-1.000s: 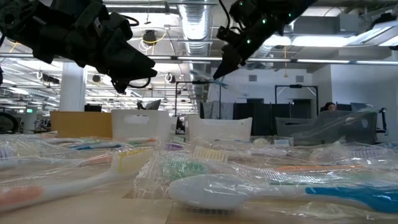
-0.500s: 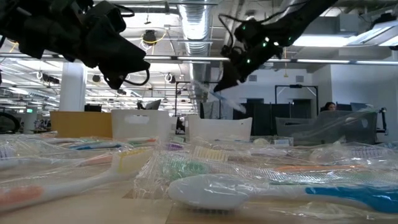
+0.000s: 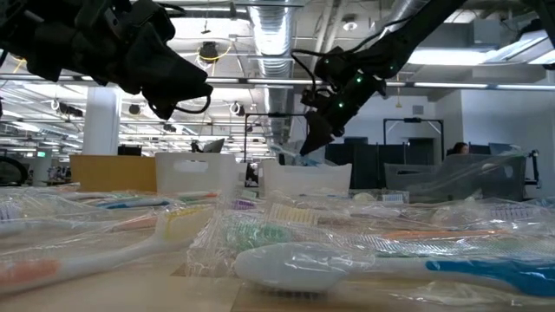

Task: Pick & Place Toothbrushes
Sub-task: Put the blue toothbrush into the right white bin, then put the orange toothbrush into the yellow bin

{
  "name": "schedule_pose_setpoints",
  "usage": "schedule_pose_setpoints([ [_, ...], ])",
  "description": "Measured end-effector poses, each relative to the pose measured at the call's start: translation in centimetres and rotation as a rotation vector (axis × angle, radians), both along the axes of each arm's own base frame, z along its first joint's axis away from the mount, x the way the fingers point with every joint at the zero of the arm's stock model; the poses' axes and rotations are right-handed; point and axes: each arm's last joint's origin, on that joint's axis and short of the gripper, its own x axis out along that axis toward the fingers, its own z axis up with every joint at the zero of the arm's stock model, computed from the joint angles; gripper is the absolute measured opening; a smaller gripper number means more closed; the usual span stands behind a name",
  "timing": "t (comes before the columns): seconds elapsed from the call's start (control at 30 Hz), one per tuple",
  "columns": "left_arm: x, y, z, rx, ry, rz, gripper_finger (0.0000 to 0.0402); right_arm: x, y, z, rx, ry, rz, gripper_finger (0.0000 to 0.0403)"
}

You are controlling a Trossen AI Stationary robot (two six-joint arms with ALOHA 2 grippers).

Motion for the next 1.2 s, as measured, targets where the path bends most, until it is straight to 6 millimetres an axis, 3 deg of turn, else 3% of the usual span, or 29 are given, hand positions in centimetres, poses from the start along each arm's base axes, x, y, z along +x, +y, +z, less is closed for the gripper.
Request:
schedule_pose_setpoints([
  [0.27,0.1,0.0,0.3,0.060,-0.030,-0.013,0.0117,0.0,-0.2,-1.1,0.048,0.029,-0.036,0.0000],
  [0.6,0.1,0.0,0.4,0.059,-0.050,-0.013,0.0117,0.1,0.1,-0.8,0.061,0.020,-0.045,0.0012],
  [0.93,0.1,0.0,0.5,0.058,-0.052,-0.013,0.0117,0.1,0.3,-1.0,0.067,0.038,-0.037,0.0112],
  [1.2,0.1,0.0,0.5,0.058,-0.052,-0.013,0.0117,0.7,0.6,1.4,0.081,-0.018,-0.060,0.0183],
])
